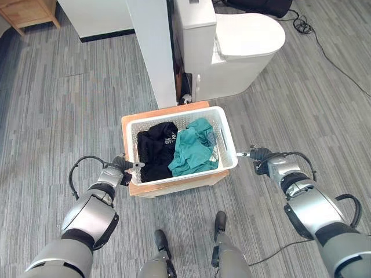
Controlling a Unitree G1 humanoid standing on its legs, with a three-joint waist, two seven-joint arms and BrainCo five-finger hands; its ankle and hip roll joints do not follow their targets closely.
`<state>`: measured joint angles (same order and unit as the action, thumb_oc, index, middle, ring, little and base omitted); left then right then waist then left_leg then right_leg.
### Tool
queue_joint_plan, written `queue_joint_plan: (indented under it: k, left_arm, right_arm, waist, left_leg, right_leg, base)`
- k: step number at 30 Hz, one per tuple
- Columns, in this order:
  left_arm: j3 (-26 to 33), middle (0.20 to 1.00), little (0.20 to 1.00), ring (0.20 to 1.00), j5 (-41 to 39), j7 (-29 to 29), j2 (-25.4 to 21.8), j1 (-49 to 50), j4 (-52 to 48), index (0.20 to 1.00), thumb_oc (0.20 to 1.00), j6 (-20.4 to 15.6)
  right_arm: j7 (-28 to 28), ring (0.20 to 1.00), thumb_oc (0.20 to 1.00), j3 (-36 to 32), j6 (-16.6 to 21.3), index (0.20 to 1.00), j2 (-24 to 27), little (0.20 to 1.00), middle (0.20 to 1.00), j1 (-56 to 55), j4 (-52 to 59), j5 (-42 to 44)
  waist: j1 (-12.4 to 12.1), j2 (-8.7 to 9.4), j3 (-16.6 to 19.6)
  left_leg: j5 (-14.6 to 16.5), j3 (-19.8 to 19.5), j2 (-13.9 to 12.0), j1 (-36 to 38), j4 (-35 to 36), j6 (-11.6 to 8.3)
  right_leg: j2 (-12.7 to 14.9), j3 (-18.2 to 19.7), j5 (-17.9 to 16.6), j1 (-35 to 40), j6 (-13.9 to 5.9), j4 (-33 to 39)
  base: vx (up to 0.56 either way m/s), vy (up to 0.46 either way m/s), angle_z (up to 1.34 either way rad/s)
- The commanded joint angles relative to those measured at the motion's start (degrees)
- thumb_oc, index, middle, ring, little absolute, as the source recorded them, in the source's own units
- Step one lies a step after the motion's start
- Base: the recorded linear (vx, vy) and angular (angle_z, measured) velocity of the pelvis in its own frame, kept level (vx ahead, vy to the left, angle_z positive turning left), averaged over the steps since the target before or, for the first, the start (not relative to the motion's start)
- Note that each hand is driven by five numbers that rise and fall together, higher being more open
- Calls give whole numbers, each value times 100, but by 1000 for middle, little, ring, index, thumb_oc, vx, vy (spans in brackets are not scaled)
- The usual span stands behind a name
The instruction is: Grab the laundry basket,head to the washer,open it,put in the laundry and shut it.
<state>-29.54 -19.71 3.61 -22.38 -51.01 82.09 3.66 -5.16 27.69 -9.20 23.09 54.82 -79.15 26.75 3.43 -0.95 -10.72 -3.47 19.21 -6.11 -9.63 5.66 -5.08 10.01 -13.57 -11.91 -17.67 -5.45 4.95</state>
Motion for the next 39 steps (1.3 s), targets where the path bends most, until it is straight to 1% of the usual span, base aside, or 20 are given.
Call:
queue_joint_plan:
  k: [1,2,10,17,22,25,29,31,32,38,39]
  left_arm:
    - [-232,1000,1000,1000,-9,131,-359,-901,504,1000,1000,-169]
    - [-276,1000,1000,1000,-89,177,-401,-1090,475,1000,1000,-197]
    - [-290,1000,1000,1000,-304,229,-520,-1422,478,1000,1000,-195]
    - [-327,1000,1000,1000,-377,261,-682,-1620,482,1000,1000,-168]
    - [-353,1000,1000,1000,-417,295,-661,-1697,432,1000,1000,-177]
    - [-355,1000,1000,1000,-425,304,-586,-1705,419,1000,1000,-180]
    - [-398,1000,1000,1000,-458,296,-258,-1712,375,1000,1000,-176]
    - [-399,1000,1000,1000,-469,300,-200,-1712,362,1000,1000,-174]
    - [-409,1000,1000,1000,-473,305,-65,-1718,331,1000,1000,-182]
    - [-468,1000,1000,1000,-411,314,150,-1719,237,1000,1000,-228]
    - [-518,1000,1000,1000,-360,306,218,-1744,203,1000,1000,-247]
  right_arm:
    - [23,1000,1000,90,97,1000,-36,1000,1000,788,-422,314]
    - [88,1000,1000,63,146,1000,-2,1000,1000,885,-278,518]
    - [167,1000,1000,218,187,1000,-76,1000,1000,1246,-86,514]
    - [223,1000,1000,474,205,1000,-246,1000,1000,1504,213,351]
    - [278,1000,1000,560,229,1000,-405,1000,1000,1585,294,303]
    - [247,1000,1000,614,206,1000,-467,1000,1000,1608,218,208]
    - [196,1000,1000,668,163,1000,-655,1000,1000,1666,-130,116]
    - [187,1000,1000,658,155,1000,-678,1000,1000,1671,-193,121]
    - [203,1000,1000,605,161,1000,-705,1000,1000,1672,-285,190]
    - [212,1000,1000,512,208,1000,-649,1000,1000,1648,-311,309]
    - [231,956,956,487,239,956,-584,956,956,1646,-270,354]
  waist:
    - [-65,39,-409]
    - [-56,72,-498]
    - [-44,117,-631]
    - [-16,107,-701]
    - [-13,83,-728]
    - [-22,84,-741]
    - [-61,58,-773]
    - [-70,51,-777]
    - [-81,37,-787]
    - [-109,-2,-804]
    - [-113,-15,-812]
  left_leg:
    - [-447,-590,-81,-443,-66,-101]
    - [-467,-641,-70,-566,-66,-109]
    - [-487,-650,-76,-677,-66,-105]
    - [-480,-613,-90,-717,-66,-121]
    - [-493,-630,-86,-785,-66,-119]
    - [-504,-650,-83,-813,-66,-114]
    - [-536,-712,-53,-893,-66,-104]
    - [-541,-733,-47,-913,-66,-103]
    - [-551,-766,-35,-949,-66,-102]
    - [-564,-806,-3,-1033,-66,-98]
    - [-567,-818,10,-1066,-66,-97]
  right_leg:
    - [324,146,-103,377,-642,5]
    - [327,141,-125,300,-645,5]
    - [330,195,-176,163,-651,5]
    - [318,236,-172,91,-655,5]
    - [315,240,-174,23,-646,5]
    - [314,227,-174,10,-645,5]
    - [334,188,-185,-27,-638,5]
    - [338,179,-190,-33,-639,5]
    - [347,154,-195,-46,-641,5]
    - [367,119,-204,-96,-657,5]
    - [372,111,-215,-124,-665,5]
  base:
    - [-4,4,4]
    - [-2,10,3]
    - [2,6,5]
    - [2,2,-1]
    - [0,0,0]
    - [0,0,0]
    - [0,0,0]
    - [0,0,0]
    - [0,0,0]
    - [0,0,0]
    - [0,0,0]
